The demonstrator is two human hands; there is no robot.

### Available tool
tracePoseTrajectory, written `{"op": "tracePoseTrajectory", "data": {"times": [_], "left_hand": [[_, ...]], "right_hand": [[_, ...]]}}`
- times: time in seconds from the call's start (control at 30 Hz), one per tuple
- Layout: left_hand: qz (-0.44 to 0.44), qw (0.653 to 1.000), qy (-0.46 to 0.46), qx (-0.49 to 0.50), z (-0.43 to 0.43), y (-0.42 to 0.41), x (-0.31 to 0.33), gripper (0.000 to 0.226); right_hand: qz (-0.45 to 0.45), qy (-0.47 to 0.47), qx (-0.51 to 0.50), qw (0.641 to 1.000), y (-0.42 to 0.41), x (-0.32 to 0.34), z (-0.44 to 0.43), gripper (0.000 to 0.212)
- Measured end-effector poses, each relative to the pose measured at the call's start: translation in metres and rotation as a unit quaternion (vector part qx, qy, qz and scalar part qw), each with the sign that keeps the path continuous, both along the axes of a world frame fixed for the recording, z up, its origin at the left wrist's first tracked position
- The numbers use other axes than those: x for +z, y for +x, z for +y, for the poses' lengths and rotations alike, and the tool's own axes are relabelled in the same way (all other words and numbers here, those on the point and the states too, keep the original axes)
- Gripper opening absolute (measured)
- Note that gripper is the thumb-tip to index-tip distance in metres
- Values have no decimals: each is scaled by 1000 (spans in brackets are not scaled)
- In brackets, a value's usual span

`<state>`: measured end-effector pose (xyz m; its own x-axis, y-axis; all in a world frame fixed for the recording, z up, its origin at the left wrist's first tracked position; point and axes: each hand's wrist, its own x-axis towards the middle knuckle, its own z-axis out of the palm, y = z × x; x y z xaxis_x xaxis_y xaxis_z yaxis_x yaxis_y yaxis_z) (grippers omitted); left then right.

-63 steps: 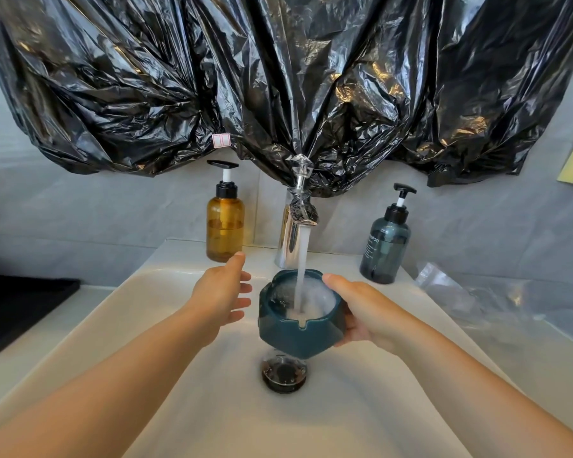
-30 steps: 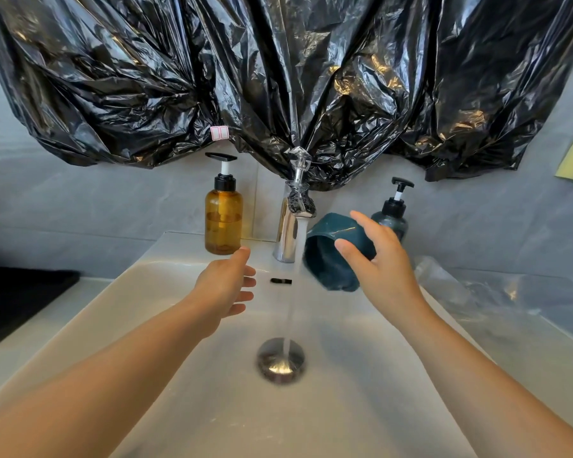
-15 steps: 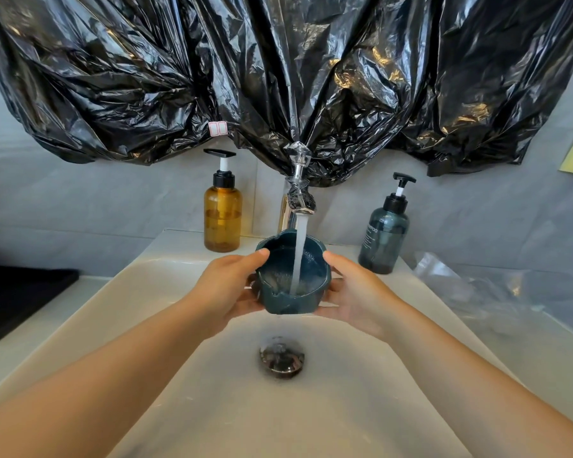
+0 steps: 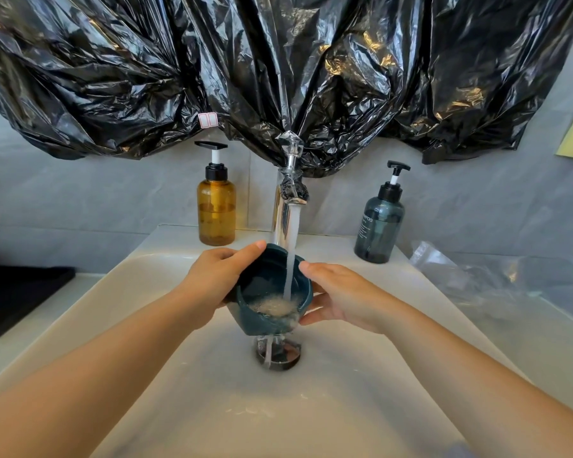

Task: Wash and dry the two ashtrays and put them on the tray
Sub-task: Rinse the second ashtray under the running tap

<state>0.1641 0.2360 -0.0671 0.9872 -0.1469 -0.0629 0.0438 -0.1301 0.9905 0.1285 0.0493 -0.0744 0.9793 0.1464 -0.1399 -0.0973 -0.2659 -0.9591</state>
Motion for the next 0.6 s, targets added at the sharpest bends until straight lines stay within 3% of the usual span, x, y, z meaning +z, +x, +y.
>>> {"op": "tracePoseTrajectory", "data": {"times": [0.1, 0.2, 0.27, 0.33, 0.47, 0.6], "left_hand": [[50, 996, -72, -31, 0, 0, 5, 32], [89, 991, -72, -68, 1, 1, 6, 47], [85, 992, -63, -62, 0, 1, 5, 52], [52, 995, -73, -36, -1, 0, 4, 41], [8, 997, -80, -6, 1, 1, 2, 30], [-62, 998, 21, 24, 2, 0, 1, 26]], "right_hand": [[16, 74, -48, 996, 3, -5, 4, 38], [12, 165, -94, 982, 5, -5, 4, 37], [7, 211, -104, 972, 6, -3, 4, 37], [20, 233, -98, 967, 6, -2, 5, 37], [80, 162, -62, 982, 6, 0, -1, 49], [28, 96, -47, 994, 5, 3, -7, 39]]}}
